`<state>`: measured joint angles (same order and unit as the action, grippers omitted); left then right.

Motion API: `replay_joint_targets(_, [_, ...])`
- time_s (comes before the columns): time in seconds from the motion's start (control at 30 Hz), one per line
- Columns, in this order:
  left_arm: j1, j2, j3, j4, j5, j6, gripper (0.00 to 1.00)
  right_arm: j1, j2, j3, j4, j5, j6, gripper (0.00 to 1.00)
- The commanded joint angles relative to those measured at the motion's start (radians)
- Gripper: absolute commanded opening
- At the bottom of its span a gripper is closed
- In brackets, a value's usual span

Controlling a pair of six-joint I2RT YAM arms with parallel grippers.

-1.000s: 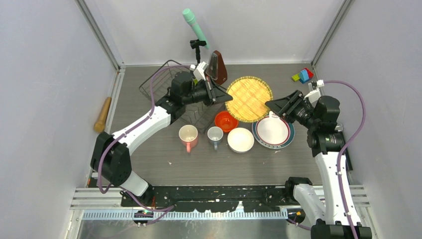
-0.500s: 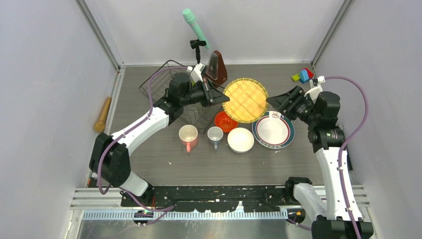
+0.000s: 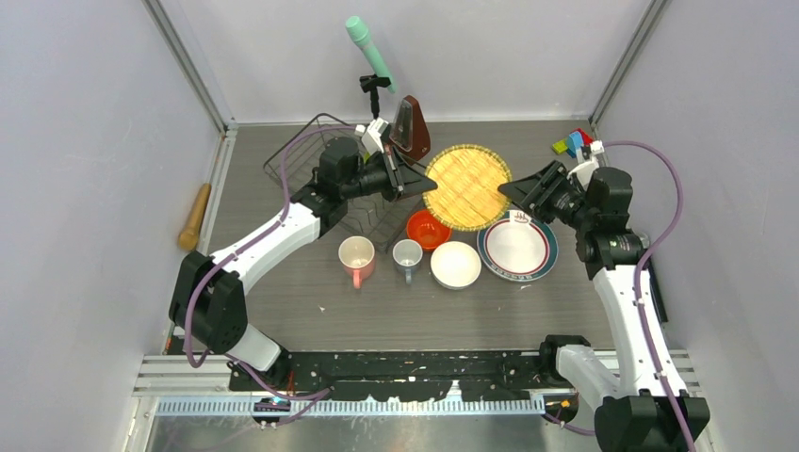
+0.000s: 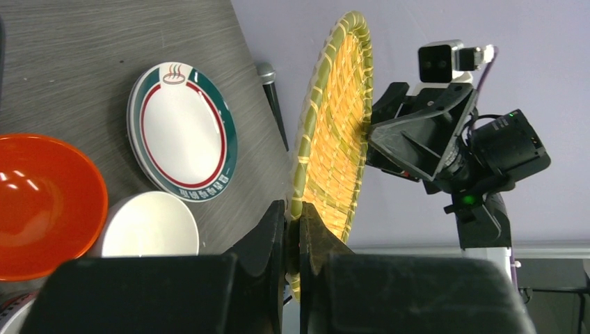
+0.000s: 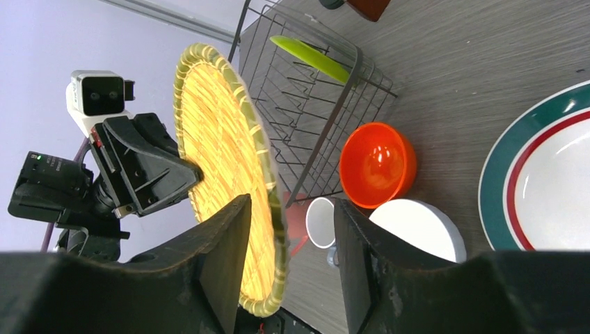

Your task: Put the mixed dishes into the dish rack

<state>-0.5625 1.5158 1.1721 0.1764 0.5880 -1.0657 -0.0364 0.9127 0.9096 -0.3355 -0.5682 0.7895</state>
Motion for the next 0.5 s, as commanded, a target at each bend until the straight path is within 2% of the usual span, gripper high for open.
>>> replay_joint_targets(0.0, [0.003, -0.037, 0.004, 0.118, 0.041, -0.035, 0.00, 0.023, 0.019, 0.004, 0.076, -0.010, 0.023, 0.47])
replay_joint_targets(0.1, [0.003, -0.034, 0.006, 0.117, 0.045, -0.034, 0.00, 0.028, 0.017, 0.007, 0.081, 0.002, 0.025, 0.31])
replay_joint_targets(0.2, [0.003, -0.030, 0.004, 0.109, 0.045, -0.031, 0.00, 0.030, 0.008, 0.013, 0.079, 0.016, 0.022, 0.04])
replay_joint_targets(0.23, [0.005, -0.031, 0.008, 0.089, 0.038, -0.026, 0.06, 0.029, 0.002, 0.019, 0.076, 0.021, 0.019, 0.02])
replay_joint_targets(0.27, [0.009, -0.035, 0.013, 0.054, 0.029, -0.011, 0.18, 0.030, -0.002, 0.024, 0.065, 0.034, 0.004, 0.01])
replay_joint_targets(0.3, [0.013, -0.042, 0.021, 0.004, 0.014, 0.016, 0.38, 0.030, -0.010, 0.038, 0.057, 0.046, -0.006, 0.01])
replay_joint_targets(0.33, [0.019, -0.055, 0.029, -0.058, -0.008, 0.069, 0.48, 0.030, -0.013, 0.048, 0.037, 0.072, -0.037, 0.00])
replay_joint_targets(0.47, [0.058, -0.130, 0.043, -0.307, -0.126, 0.244, 0.78, 0.051, 0.002, 0.163, -0.101, 0.223, -0.178, 0.00])
